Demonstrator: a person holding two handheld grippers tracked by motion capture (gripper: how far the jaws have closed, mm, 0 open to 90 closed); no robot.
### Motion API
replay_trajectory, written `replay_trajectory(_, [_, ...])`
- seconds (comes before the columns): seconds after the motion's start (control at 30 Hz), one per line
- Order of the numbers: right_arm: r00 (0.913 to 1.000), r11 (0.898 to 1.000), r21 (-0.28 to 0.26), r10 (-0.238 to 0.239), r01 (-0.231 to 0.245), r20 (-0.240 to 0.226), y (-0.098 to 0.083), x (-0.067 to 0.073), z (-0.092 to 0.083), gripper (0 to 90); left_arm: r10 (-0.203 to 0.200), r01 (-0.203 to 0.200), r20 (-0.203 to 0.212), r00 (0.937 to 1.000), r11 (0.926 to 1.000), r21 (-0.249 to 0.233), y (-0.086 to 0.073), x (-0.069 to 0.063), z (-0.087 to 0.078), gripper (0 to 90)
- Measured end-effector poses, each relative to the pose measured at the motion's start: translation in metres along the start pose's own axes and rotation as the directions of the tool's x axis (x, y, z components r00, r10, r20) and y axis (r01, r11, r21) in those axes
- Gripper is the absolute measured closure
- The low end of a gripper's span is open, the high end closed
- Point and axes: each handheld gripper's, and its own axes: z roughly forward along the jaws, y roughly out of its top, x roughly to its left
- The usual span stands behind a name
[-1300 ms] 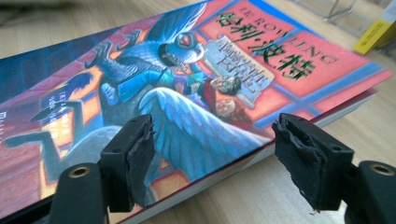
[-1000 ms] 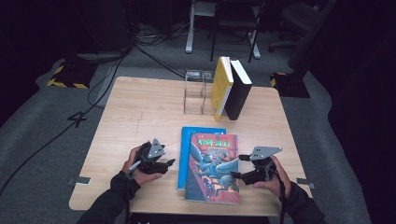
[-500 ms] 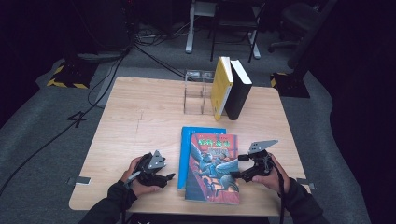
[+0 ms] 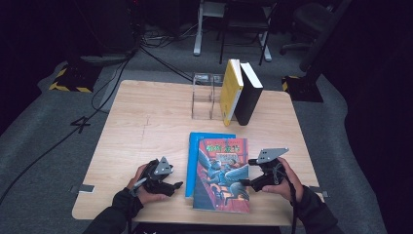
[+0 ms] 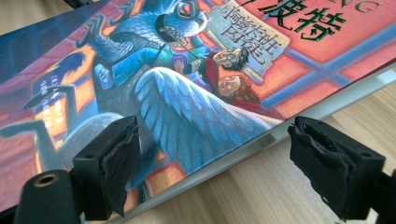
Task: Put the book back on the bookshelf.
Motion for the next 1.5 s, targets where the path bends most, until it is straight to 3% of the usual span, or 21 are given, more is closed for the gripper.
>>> replay_trajectory(0.17, [0.9999, 1.000, 0.006, 0.010, -0.011, 0.006, 0.005, -0.003, 0.005, 16.4, 0.003, -0.003, 0.003, 1.0000, 1.0000, 0.003, 0.001, 0.000, 0.001, 25.7])
replay_trajectory(0.27, [0.9982, 0.998, 0.021, 0.060, -0.060, 0.004, 0.008, -0.010, 0.012, 15.4, 0.005, -0.005, 0.004, 1.0000, 1.0000, 0.003, 0.001, 0.000, 0.001, 25.5])
replay_trajectory(0.4, [0.9950, 0.995, 0.024, 0.098, -0.099, 0.016, 0.006, -0.007, 0.012, 18.9, 0.002, -0.002, 0.000, 1.0000, 1.0000, 0.003, 0.001, 0.000, 0.001, 25.6])
replay_trajectory(0.67, [0.9970, 0.998, 0.027, 0.059, -0.061, 0.050, 0.008, -0.002, 0.008, 24.8, 0.002, -0.002, 0.000, 1.0000, 1.0000, 0.003, 0.001, 0.000, 0.001, 25.5])
replay_trajectory(0.77, [0.9963, 1.000, -0.006, 0.007, -0.007, 0.085, 0.012, 0.002, 0.002, 31.9, 0.002, -0.002, 0.002, 1.0000, 1.0000, 0.003, 0.001, 0.000, 0.001, 25.4])
replay_trajectory(0.93, [0.9993, 0.999, -0.045, 0.002, 0.000, 0.036, 0.017, -0.001, 0.004, 32.6, 0.002, -0.002, 0.002, 1.0000, 1.0000, 0.003, 0.001, 0.000, 0.001, 25.4])
replay_trajectory(1.13, [0.9986, 0.999, -0.046, 0.004, -0.006, -0.052, 0.026, -0.009, 0.023, 32.7, 0.004, -0.004, 0.004, 1.0000, 1.0000, 0.004, 0.001, 0.000, 0.001, 25.2])
replay_trajectory(1.2, [0.9974, 0.998, -0.064, 0.021, -0.026, -0.069, 0.029, -0.011, 0.029, 39.4, 0.004, -0.004, 0.004, 1.0000, 1.0000, 0.004, 0.001, 0.000, 0.001, 25.2])
replay_trajectory(1.33, [0.9928, 0.995, -0.091, 0.029, -0.040, -0.116, 0.034, -0.012, 0.034, 67.0, 0.005, -0.005, 0.005, 1.0000, 1.0000, 0.004, 0.002, 0.000, 0.001, 25.1])
replay_trajectory(1.5, [0.9909, 0.988, -0.148, 0.014, -0.034, -0.134, 0.035, -0.013, 0.031, 79.6, -0.001, 0.001, 0.004, 1.0000, 1.0000, 0.009, 0.003, 0.000, 0.003, 24.0])
